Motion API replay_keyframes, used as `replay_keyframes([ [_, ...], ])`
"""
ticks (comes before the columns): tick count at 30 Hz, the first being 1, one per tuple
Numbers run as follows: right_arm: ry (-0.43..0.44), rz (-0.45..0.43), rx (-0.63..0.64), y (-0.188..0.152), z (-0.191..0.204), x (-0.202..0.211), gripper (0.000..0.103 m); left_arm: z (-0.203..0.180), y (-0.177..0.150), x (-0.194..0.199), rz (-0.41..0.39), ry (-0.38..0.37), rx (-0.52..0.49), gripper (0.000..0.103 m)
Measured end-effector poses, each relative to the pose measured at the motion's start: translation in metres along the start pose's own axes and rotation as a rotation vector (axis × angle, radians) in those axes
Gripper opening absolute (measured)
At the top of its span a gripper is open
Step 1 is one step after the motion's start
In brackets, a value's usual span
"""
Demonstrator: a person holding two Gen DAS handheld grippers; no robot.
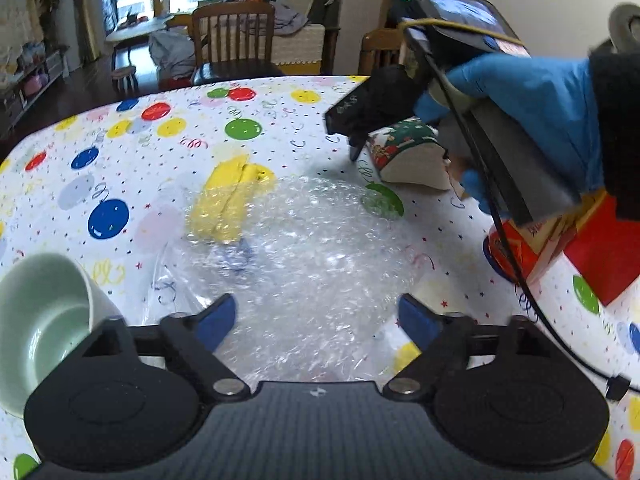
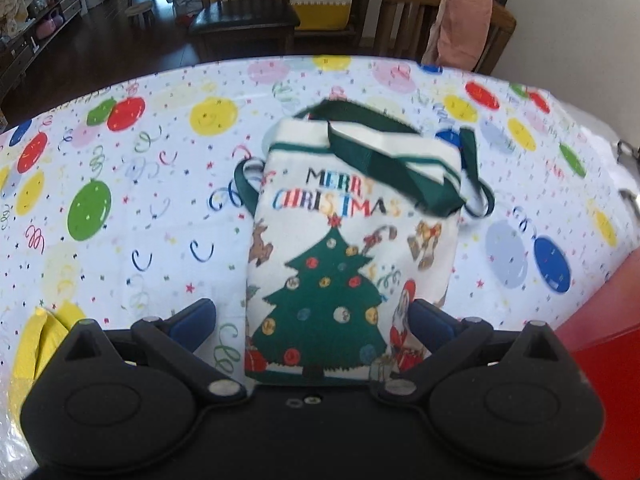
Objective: Organize soft objects
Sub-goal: 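Grasp the bubble wrap with the left tool while the right tool grasps the Christmas stocking bag, then carry the bubble wrap and stocking bag over the shoebox and lower them in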
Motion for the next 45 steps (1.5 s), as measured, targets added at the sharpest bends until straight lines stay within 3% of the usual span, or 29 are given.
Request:
replay_keyframes([
  [2,0.001,-0.007,-0.040,-0.001,-0.003,0.000,0.099,0.005,0.002,-0.001,0.005,-0.005,0.029,0.076],
  [4,0.002,-0.013,-0.064,-0.001,-0.005,0.001,0.093,0.009,0.003,-0.001,0.003,-0.014,0.056,0.063],
  [9,-0.004,-0.020,-0.048,-0.001,-0.006,0.007,0.068,0.017,0.005,0.000,0.005,-0.028,0.114,0.042],
  [18,0.059,-0.091,-0.068,-0.002,-0.005,0.037,0.019,0.018,0.009,0.009,-0.019,-0.060,0.140,0.024],
  [21,0.110,-0.120,-0.070,-0.004,-0.001,0.054,0.017,0.018,0.012,0.014,-0.033,-0.065,0.148,0.019],
  [33,0.257,-0.231,0.009,-0.012,0.013,0.140,0.016,0.015,0.024,0.048,-0.089,-0.107,0.153,0.017],
  [45,0.351,-0.291,0.069,-0.050,-0.013,0.234,0.016,0.005,0.039,0.108,-0.137,-0.157,0.179,0.017],
])
Point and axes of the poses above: each gripper's, at about its wrist camera, not at the fingertips, and x roughly against the way its jaws point, z to its left, y to its top, the point moved 4 cm from there along -x, roughly the way its jaws point, and after that the axes turned 9 degrees about x, right-handed, at the moved point
